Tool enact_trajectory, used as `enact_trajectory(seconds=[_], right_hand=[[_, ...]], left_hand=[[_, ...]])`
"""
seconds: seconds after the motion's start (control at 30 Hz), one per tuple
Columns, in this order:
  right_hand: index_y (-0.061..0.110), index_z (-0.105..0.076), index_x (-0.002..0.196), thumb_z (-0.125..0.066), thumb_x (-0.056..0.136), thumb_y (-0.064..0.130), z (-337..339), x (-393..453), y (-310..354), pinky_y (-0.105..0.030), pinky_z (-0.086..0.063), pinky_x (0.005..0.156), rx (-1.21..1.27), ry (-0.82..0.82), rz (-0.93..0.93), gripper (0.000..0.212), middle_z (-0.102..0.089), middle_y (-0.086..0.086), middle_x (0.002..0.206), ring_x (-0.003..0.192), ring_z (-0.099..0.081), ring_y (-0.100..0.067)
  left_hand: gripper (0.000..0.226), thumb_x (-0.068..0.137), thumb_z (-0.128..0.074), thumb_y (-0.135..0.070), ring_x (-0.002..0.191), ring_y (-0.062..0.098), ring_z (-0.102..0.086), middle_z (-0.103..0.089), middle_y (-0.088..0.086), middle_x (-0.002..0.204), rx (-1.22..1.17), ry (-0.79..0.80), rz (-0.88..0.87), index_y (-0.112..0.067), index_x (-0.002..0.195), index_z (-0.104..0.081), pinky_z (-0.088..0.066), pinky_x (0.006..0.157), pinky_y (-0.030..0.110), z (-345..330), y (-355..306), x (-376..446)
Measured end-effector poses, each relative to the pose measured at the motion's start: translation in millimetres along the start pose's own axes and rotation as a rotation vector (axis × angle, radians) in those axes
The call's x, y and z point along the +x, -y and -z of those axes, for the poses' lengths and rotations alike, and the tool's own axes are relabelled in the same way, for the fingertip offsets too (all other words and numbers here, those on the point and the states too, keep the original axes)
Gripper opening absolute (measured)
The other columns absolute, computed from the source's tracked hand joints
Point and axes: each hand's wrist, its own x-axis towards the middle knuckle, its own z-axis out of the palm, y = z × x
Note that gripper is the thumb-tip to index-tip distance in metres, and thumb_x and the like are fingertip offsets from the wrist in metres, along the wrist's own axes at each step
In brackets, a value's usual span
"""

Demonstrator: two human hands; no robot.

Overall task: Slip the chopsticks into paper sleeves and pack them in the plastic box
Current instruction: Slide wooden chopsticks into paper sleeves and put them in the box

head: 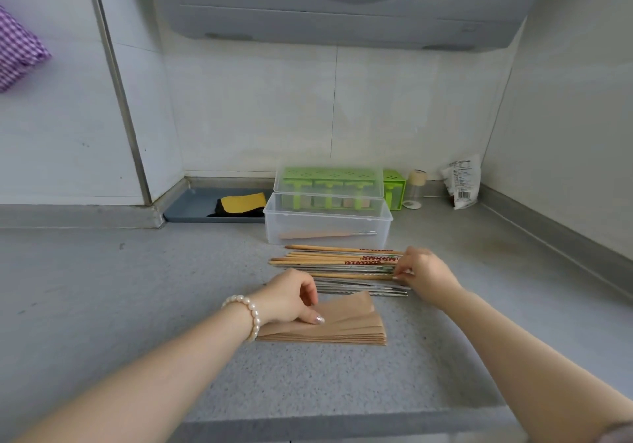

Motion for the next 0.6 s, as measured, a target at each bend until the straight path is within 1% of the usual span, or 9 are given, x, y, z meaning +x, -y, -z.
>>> enact_trajectory(seconds=[0.1, 0.2, 0.27, 0.33, 0.4, 0.47, 0.5, 0.57, 0.6], right_hand=[[0.016, -0.068, 0.088, -0.067, 0.083, 0.021, 0.9, 1.5, 0.4, -0.023, -0.037, 0.076, 0.039, 0.033, -0.030, 0.007, -0.049, 0.002, 0.092, 0.095, -0.052, -0.021], [0.016, -0.069, 0.090, -0.067, 0.083, 0.024, 1.3, 4.2, -2.3, -0.024, -0.038, 0.074, 0.081, 0.076, -0.086, 0.011, -0.049, 0.001, 0.093, 0.088, -0.049, -0.017], [0.014, -0.071, 0.090, -0.067, 0.083, 0.023, 0.3, 5.5, -3.6, -0.024, -0.037, 0.074, 0.103, 0.049, -0.094, 0.012, -0.051, -0.001, 0.093, 0.087, -0.050, -0.019], [0.012, -0.071, 0.090, -0.067, 0.083, 0.022, 2.9, 6.1, -3.2, -0.026, -0.039, 0.073, 0.132, 0.002, -0.101, 0.012, -0.053, -0.001, 0.091, 0.090, -0.053, -0.023], [0.013, -0.069, 0.091, -0.065, 0.085, 0.022, 15.3, 4.9, 0.0, -0.030, -0.042, 0.077, 0.175, -0.041, -0.109, 0.011, -0.057, 0.001, 0.088, 0.089, -0.055, -0.022], [0.014, -0.065, 0.087, -0.061, 0.088, 0.016, 35.3, 2.1, 3.6, -0.033, -0.046, 0.077, 0.282, -0.062, -0.105, 0.004, -0.063, -0.001, 0.081, 0.078, -0.057, -0.021], [0.015, -0.061, 0.082, -0.059, 0.088, 0.011, 46.5, 0.0, 4.8, -0.033, -0.048, 0.073, 0.355, -0.075, -0.090, 0.008, -0.064, -0.003, 0.075, 0.069, -0.057, -0.021], [0.021, -0.056, 0.077, -0.055, 0.090, 0.006, 69.8, -6.1, 6.9, -0.030, -0.042, 0.061, 0.468, -0.109, -0.066, 0.020, -0.061, -0.003, 0.063, 0.055, -0.048, -0.020], [0.023, -0.058, 0.078, -0.055, 0.091, 0.006, 79.9, -9.3, 7.2, -0.029, -0.037, 0.058, 0.507, -0.125, -0.054, 0.021, -0.058, -0.002, 0.060, 0.054, -0.044, -0.020]], left_hand=[[0.021, 0.074, -0.077, -0.023, 0.073, 0.006, -0.053, -0.057, -0.009, 0.078, -0.017, -0.006, -0.015, -0.023, 0.073, -0.056, -0.048, 0.071, 0.020, 2.7, -2.5, -2.0], [0.019, 0.075, -0.076, -0.024, 0.071, 0.005, -0.053, -0.058, -0.009, 0.076, -0.032, -0.002, -0.021, -0.023, 0.072, -0.057, -0.048, 0.072, 0.020, 10.6, -6.8, -4.5], [0.017, 0.076, -0.075, -0.022, 0.068, 0.005, -0.054, -0.059, -0.009, 0.072, -0.063, -0.009, -0.007, -0.022, 0.072, -0.058, -0.048, 0.071, 0.021, 16.6, -9.0, -6.3], [0.012, 0.079, -0.072, -0.018, 0.066, 0.005, -0.057, -0.061, -0.008, 0.069, -0.126, -0.019, 0.011, -0.018, 0.077, -0.060, -0.049, 0.069, 0.019, 22.4, -9.8, -9.0], [0.006, 0.085, -0.064, -0.012, 0.069, 0.010, -0.066, -0.067, -0.003, 0.075, -0.266, 0.001, 0.037, -0.012, 0.089, -0.059, -0.053, 0.069, 0.022, 26.9, -9.1, -12.1], [0.010, 0.091, -0.056, -0.008, 0.063, 0.014, -0.066, -0.067, 0.004, 0.083, -0.396, 0.015, 0.069, -0.009, 0.100, -0.056, -0.054, 0.058, 0.025, 29.2, -8.0, -14.6], [0.012, 0.092, -0.053, -0.009, 0.057, 0.013, -0.061, -0.065, 0.006, 0.084, -0.413, 0.006, 0.077, -0.009, 0.104, -0.055, -0.050, 0.053, 0.025, 30.0, -6.8, -15.1], [0.012, 0.093, -0.052, -0.014, 0.049, 0.011, -0.051, -0.058, 0.005, 0.079, -0.422, -0.013, 0.082, -0.012, 0.105, -0.054, -0.039, 0.047, 0.024, 30.5, -5.2, -15.5], [0.012, 0.093, -0.054, -0.017, 0.047, 0.010, -0.047, -0.055, 0.004, 0.076, -0.436, -0.021, 0.081, -0.013, 0.104, -0.054, -0.035, 0.046, 0.024, 30.4, -5.2, -16.2]])
